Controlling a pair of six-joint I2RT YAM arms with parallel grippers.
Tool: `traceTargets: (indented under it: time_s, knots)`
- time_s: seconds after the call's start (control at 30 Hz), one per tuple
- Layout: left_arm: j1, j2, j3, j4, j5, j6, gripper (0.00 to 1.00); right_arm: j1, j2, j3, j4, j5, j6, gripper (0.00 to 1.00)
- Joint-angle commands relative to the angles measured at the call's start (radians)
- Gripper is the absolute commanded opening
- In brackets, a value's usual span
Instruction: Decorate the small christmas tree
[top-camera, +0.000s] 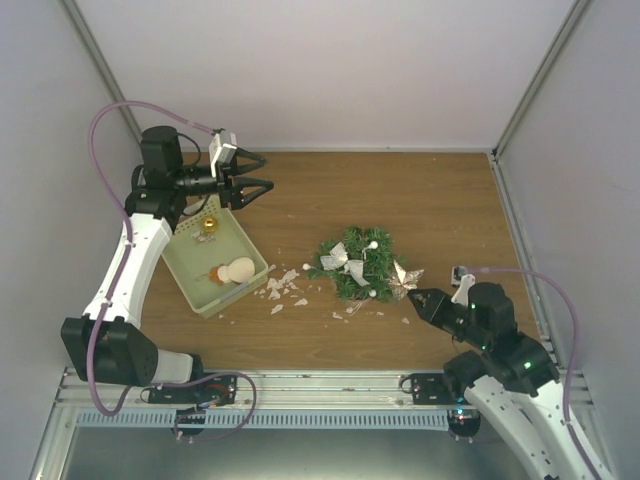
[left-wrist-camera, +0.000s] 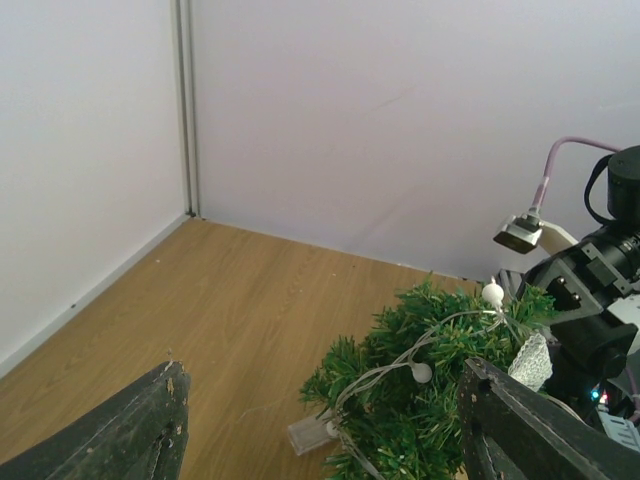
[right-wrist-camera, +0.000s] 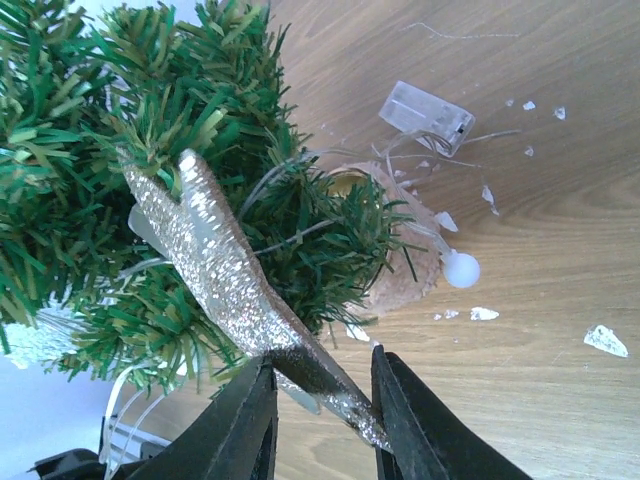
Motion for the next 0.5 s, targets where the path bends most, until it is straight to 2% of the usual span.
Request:
traceTargets:
  time_s: [0.0,0.47]
  knots:
    - [0.005,0.004,0.019,0.025,0.009,0.006,0.73,0.004,0.013,0.053,0.017,0.005,-0.02,0.28]
    - [0.005,0.013,0.015,0.034,0.013,-0.007,0.73,0.004,0.069,0.149,0.021,-0.004,-0.106,0.28]
